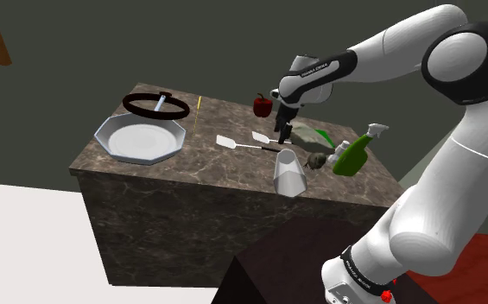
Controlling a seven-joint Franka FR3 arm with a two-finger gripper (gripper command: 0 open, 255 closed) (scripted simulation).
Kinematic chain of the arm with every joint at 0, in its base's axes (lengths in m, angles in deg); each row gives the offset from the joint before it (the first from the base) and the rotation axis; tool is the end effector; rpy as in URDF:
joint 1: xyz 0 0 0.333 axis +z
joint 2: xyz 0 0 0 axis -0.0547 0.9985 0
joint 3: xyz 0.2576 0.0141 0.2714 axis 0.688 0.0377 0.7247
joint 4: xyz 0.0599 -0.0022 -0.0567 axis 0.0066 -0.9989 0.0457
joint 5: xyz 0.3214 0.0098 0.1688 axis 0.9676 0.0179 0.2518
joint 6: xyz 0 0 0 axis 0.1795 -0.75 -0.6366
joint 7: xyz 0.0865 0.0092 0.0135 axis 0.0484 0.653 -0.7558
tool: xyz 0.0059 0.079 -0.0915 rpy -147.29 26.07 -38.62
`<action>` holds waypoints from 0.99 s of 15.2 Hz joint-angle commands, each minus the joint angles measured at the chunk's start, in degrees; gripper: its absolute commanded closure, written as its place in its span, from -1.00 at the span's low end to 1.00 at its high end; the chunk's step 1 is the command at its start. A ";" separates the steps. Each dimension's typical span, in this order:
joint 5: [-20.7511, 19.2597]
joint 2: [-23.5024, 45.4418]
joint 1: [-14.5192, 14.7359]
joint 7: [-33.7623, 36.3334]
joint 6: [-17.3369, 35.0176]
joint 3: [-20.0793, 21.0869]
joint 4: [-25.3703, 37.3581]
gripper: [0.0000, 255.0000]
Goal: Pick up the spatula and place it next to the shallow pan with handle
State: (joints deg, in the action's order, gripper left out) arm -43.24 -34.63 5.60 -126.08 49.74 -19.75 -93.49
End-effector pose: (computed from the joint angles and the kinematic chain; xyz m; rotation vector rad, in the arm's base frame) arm 0.5168 -0.1307 0.3845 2.7602 1.4476 -0.0857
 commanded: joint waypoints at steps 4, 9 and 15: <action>0.68 1.34 -0.17 -0.41 2.12 0.16 -0.90 -1.00; 0.69 1.34 -0.18 -0.41 2.12 0.16 -0.90 -1.00; 0.67 1.33 -0.16 -0.39 2.14 0.17 -0.94 1.00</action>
State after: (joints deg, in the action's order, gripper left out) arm -42.59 -33.81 5.46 -126.49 51.72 -19.60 -94.22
